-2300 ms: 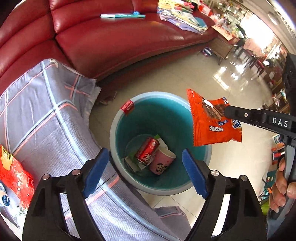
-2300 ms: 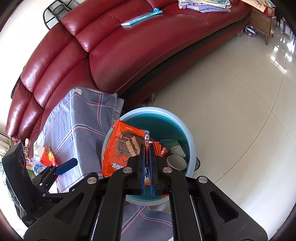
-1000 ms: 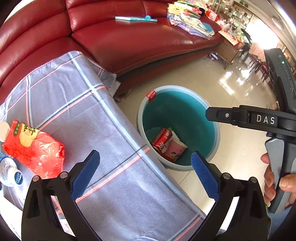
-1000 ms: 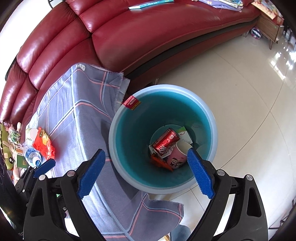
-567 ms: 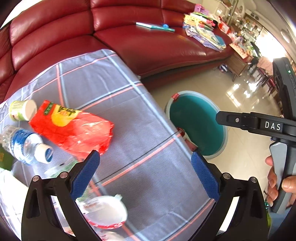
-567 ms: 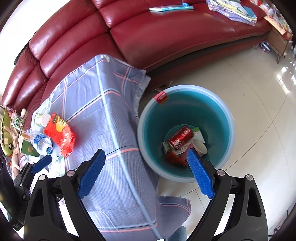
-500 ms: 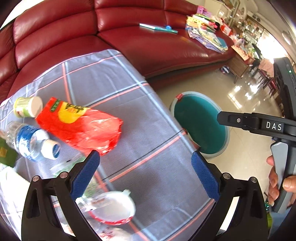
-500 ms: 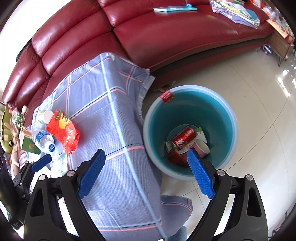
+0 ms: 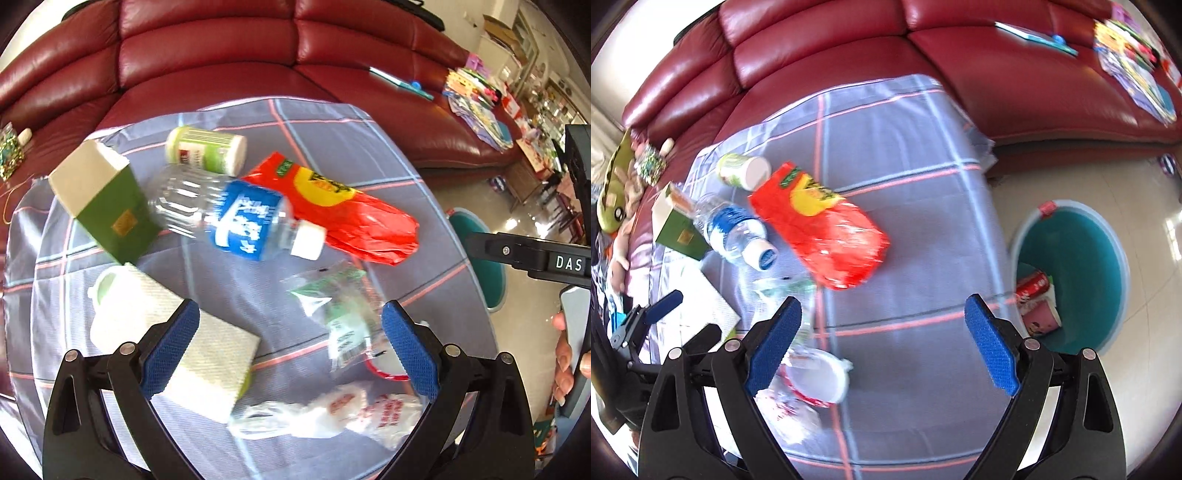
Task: Collect trash
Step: 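Move both tools back over the table toward the green box and water bottle, then grasp the green snack box with the left tool while the right tool grasps the water bottle, then lift the green box and water bottle with both tools toward the teal bin, then open the left tool dropping the green box while the right tool releases the bottle into the bin, then move both tools back to the table and grasp the white cup with the right tool, then grasp the clear plastic packet with the left tool while the right tool holds the white cup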
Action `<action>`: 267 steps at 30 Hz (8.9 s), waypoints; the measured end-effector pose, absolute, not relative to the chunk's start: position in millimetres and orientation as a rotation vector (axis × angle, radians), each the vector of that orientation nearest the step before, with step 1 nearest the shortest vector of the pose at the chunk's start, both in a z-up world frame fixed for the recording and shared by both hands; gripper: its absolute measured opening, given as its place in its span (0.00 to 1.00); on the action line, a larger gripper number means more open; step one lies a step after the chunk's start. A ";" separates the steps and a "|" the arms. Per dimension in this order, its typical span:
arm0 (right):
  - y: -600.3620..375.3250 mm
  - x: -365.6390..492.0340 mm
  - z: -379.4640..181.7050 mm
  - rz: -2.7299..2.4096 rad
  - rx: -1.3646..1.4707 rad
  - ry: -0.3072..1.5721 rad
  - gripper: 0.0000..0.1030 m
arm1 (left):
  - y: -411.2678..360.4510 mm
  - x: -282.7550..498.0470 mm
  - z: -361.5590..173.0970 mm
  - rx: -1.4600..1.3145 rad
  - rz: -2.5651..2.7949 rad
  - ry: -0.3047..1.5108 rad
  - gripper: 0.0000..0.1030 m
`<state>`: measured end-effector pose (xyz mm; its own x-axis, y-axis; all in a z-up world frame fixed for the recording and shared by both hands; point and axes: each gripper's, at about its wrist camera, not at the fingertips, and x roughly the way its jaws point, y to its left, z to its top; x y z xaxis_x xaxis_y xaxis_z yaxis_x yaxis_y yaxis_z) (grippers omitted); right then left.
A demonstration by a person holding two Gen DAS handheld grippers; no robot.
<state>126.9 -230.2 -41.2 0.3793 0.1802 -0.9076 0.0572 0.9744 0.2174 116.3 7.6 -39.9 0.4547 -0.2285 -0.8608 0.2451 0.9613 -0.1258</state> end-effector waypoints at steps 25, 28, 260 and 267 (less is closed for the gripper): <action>-42.3 230.5 -66.0 0.331 -0.117 1.255 0.83 | 186.6 202.8 -19.7 -0.213 -0.033 0.992 0.93; -40.5 232.6 -71.6 0.341 -0.103 1.266 0.83 | 181.9 217.5 -25.8 -0.197 -0.039 1.011 0.79; -271.3 70.3 -113.3 0.028 0.315 1.236 0.05 | -78.5 127.7 -97.9 -0.010 -0.299 1.201 0.96; -276.6 74.9 -117.2 0.040 0.333 1.235 0.05 | -70.3 132.9 -107.6 -0.054 -0.267 1.217 0.96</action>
